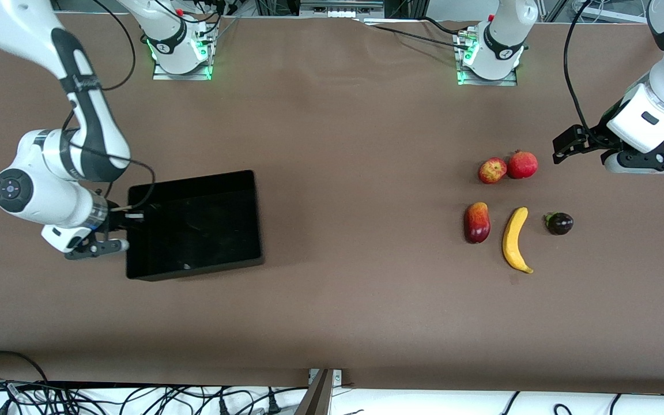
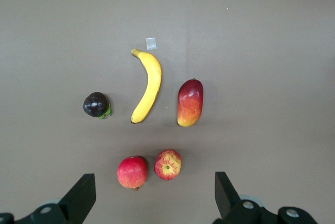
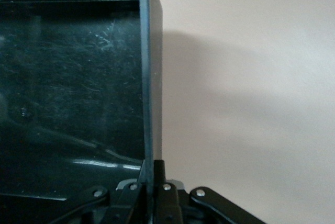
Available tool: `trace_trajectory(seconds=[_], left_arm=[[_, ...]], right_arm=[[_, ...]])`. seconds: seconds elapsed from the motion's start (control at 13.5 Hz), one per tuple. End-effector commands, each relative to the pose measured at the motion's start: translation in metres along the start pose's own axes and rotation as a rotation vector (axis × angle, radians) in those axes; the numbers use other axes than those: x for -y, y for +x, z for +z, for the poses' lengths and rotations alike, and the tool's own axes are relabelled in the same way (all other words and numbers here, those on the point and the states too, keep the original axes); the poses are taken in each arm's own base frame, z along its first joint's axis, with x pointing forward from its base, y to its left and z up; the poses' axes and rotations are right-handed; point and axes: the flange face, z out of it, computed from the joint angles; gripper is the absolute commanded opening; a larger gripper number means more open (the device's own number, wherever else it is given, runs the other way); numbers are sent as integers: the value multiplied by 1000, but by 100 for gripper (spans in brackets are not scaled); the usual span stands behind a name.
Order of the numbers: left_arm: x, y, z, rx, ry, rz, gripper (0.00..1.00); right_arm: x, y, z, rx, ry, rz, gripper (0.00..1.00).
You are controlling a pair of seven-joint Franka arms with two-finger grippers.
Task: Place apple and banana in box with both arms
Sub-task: 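Push the box with the right gripper while the left gripper reaches the apple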
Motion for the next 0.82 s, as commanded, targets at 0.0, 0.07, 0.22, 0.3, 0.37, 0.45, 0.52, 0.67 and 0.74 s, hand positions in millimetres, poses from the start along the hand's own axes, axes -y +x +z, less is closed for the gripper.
trace_trajectory(seconds=[0.0, 0.07, 0.22, 0.3, 0.37, 0.45, 0.52, 0.67, 0.74], left_arm=[[-2, 4, -6, 1, 14, 18, 100], [-3, 4, -6, 1, 15, 20, 100], [-4, 4, -6, 1, 14, 21, 100], [-4, 4, -6, 1, 14, 21, 100], [-4, 4, -6, 1, 14, 14, 100], [-4, 4, -5, 3, 11, 10, 100], [-6, 7, 1, 14, 9, 16, 100], [-6, 10, 8, 26, 9, 20, 100], [-5, 10, 18, 49, 10, 20, 100]], right_arm=[[116, 20, -13, -12, 12, -13, 0], [162, 21, -5, -7, 18, 3, 0], [250, 16, 16, 5, 18, 35, 0], [295, 11, 27, 6, 15, 39, 0], [329, 8, 37, 4, 17, 54, 0], [357, 6, 49, 5, 21, 67, 0], [380, 4, 58, 6, 34, 86, 0], [425, -4, 73, 7, 73, 140, 0], [437, -7, 81, -4, 82, 164, 0]])
